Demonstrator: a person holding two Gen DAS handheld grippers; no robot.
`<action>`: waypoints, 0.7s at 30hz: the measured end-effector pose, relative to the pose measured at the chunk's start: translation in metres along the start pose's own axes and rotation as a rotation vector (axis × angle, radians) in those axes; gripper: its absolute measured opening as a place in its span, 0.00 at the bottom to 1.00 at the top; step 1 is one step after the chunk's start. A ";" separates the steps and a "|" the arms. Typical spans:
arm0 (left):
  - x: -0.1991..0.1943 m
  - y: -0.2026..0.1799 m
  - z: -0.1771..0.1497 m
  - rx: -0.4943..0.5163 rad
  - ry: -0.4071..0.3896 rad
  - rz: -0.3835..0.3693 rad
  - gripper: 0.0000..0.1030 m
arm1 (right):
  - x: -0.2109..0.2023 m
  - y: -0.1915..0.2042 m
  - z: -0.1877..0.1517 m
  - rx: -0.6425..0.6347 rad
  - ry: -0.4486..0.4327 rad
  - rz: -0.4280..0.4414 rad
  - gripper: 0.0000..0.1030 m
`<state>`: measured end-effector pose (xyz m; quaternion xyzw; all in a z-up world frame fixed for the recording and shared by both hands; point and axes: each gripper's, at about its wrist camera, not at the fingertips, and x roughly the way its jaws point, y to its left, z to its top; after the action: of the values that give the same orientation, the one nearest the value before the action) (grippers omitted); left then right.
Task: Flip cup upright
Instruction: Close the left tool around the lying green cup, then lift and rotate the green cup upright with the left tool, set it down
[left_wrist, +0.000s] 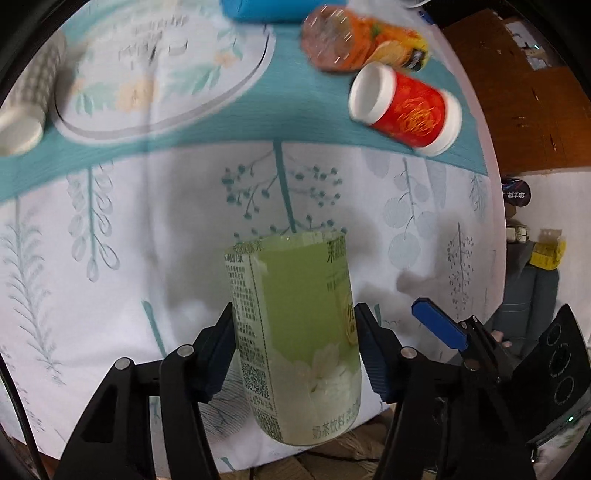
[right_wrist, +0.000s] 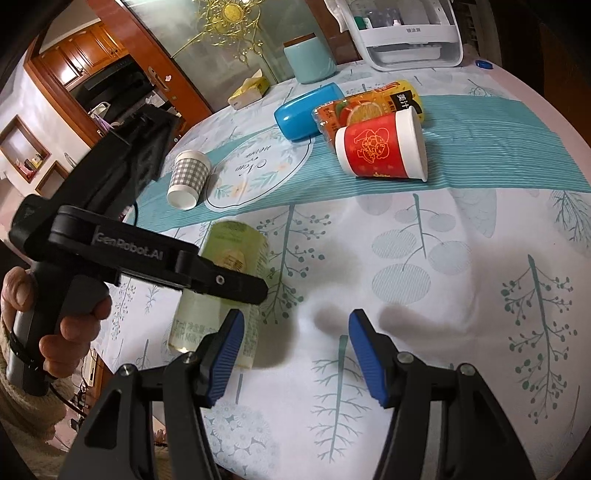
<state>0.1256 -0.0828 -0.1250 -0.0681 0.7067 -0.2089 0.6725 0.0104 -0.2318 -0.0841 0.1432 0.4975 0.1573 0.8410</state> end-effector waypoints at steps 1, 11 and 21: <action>-0.005 -0.003 -0.001 0.016 -0.027 0.016 0.58 | 0.000 0.000 0.000 0.000 0.000 0.000 0.58; -0.051 -0.028 -0.017 0.164 -0.435 0.175 0.58 | 0.004 0.005 -0.001 -0.016 0.000 -0.008 0.58; -0.046 -0.014 -0.034 0.206 -0.736 0.277 0.58 | 0.011 0.008 -0.005 -0.034 0.006 -0.031 0.58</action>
<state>0.0937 -0.0711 -0.0767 0.0253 0.3967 -0.1476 0.9056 0.0100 -0.2195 -0.0919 0.1207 0.4994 0.1529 0.8442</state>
